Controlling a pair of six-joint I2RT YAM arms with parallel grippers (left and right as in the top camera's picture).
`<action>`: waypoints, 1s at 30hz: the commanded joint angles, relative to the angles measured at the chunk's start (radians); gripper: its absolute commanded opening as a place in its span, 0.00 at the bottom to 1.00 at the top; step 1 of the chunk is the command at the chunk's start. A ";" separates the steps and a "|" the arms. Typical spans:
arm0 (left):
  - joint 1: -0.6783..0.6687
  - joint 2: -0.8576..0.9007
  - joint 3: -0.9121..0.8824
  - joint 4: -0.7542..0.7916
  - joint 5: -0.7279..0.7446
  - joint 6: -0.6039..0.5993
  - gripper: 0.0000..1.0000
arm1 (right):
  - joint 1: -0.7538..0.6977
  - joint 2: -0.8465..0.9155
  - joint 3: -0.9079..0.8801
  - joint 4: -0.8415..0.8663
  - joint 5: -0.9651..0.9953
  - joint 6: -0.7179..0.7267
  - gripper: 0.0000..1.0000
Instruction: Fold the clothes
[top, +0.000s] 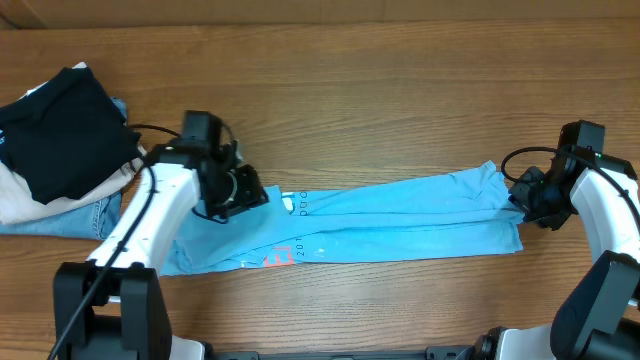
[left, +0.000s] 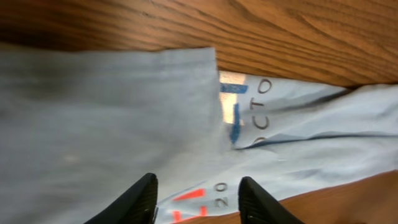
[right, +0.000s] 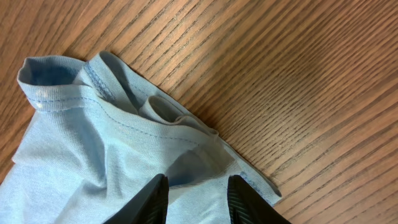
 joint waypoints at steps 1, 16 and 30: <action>-0.073 -0.002 -0.003 0.026 -0.042 -0.224 0.49 | -0.003 -0.029 0.000 0.005 -0.011 -0.003 0.35; -0.132 0.179 0.034 0.047 -0.066 -0.376 0.57 | -0.003 -0.029 0.000 0.001 -0.029 -0.003 0.35; -0.126 0.231 0.106 0.025 -0.081 -0.379 0.47 | -0.003 -0.029 0.000 -0.002 -0.036 -0.003 0.35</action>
